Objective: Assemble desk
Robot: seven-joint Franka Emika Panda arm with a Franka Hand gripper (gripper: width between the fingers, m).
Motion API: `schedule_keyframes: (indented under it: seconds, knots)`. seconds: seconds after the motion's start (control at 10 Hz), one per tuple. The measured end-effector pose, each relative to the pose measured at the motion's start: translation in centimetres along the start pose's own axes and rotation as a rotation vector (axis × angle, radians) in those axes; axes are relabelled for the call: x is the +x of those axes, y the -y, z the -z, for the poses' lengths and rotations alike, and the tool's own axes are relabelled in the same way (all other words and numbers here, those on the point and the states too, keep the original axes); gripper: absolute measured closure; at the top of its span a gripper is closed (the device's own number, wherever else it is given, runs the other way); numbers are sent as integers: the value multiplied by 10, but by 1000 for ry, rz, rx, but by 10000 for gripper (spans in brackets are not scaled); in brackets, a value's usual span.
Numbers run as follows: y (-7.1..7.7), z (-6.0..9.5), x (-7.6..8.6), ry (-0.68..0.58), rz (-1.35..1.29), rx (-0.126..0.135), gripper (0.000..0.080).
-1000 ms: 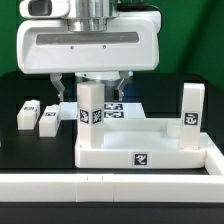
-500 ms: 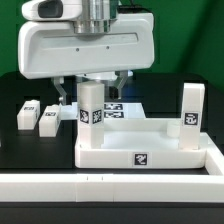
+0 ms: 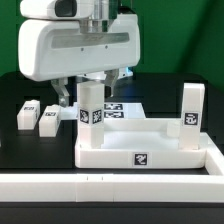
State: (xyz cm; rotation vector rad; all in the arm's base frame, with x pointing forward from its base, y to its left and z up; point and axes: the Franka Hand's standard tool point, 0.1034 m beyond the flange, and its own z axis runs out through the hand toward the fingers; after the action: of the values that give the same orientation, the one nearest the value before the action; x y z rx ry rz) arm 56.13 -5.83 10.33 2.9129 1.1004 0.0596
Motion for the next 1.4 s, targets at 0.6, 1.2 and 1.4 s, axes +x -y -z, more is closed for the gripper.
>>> schedule_keyframes:
  seconds: [0.6, 1.2, 1.4]
  knots:
    - [0, 0, 0, -1, -96, 2, 511]
    - [1, -1, 0, -2, -483, 5, 511]
    - [0, -1, -2, -12, -734, 33, 509]
